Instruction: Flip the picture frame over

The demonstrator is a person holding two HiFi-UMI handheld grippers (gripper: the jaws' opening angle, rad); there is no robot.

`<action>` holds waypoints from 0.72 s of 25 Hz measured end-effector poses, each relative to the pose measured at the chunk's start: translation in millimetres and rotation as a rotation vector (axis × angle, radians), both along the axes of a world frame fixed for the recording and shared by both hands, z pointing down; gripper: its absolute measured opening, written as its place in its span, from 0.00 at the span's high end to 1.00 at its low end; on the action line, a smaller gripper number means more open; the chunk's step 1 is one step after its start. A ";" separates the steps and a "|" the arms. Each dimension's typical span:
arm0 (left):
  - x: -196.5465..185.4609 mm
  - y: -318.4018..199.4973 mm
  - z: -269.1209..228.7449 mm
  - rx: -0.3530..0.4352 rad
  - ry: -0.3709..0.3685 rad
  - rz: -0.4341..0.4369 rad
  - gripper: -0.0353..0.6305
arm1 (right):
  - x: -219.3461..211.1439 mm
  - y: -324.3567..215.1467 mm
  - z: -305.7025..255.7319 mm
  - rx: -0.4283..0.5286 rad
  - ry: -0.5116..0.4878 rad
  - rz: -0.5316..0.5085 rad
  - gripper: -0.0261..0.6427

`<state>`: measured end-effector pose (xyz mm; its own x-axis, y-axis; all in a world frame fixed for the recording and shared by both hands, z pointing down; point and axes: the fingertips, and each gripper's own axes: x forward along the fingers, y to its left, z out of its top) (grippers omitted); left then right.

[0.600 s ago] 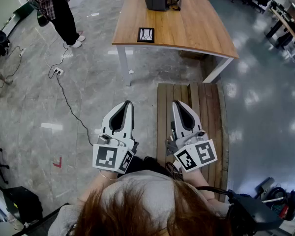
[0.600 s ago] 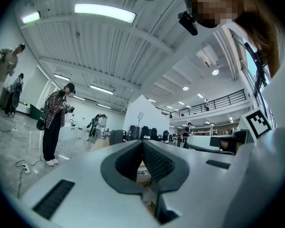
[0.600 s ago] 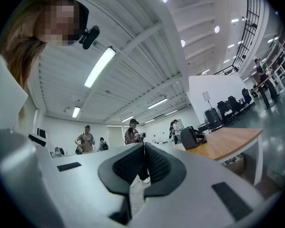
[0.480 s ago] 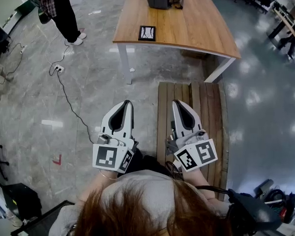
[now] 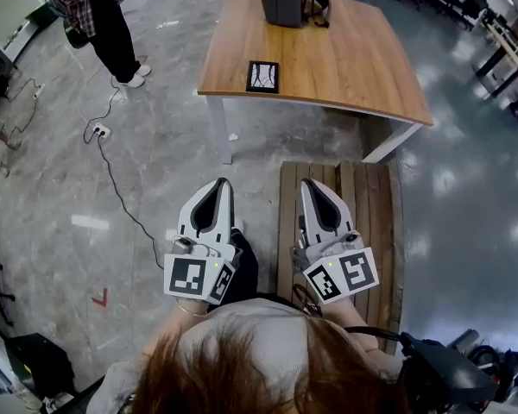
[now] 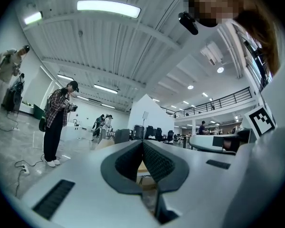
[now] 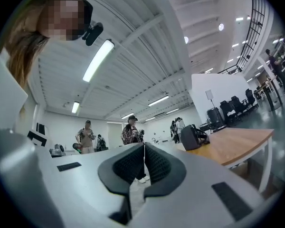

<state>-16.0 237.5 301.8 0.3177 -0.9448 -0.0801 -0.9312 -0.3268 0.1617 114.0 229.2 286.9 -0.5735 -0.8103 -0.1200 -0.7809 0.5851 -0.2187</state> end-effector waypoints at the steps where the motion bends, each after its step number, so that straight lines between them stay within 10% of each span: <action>1: -1.5 -18.3 2.1 -0.001 0.000 0.009 0.94 | -4.4 -17.0 1.8 0.008 0.019 0.007 0.94; 18: -33.8 -283.6 -19.6 0.020 -0.022 0.159 0.94 | -65.4 -277.8 -17.3 0.003 0.019 0.065 0.94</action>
<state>-49.9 -46.1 282.2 0.4646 -0.8810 -0.0897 -0.8708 -0.4729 0.1342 48.6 -48.6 269.6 -0.5221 -0.8455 -0.1122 -0.8210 0.5339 -0.2022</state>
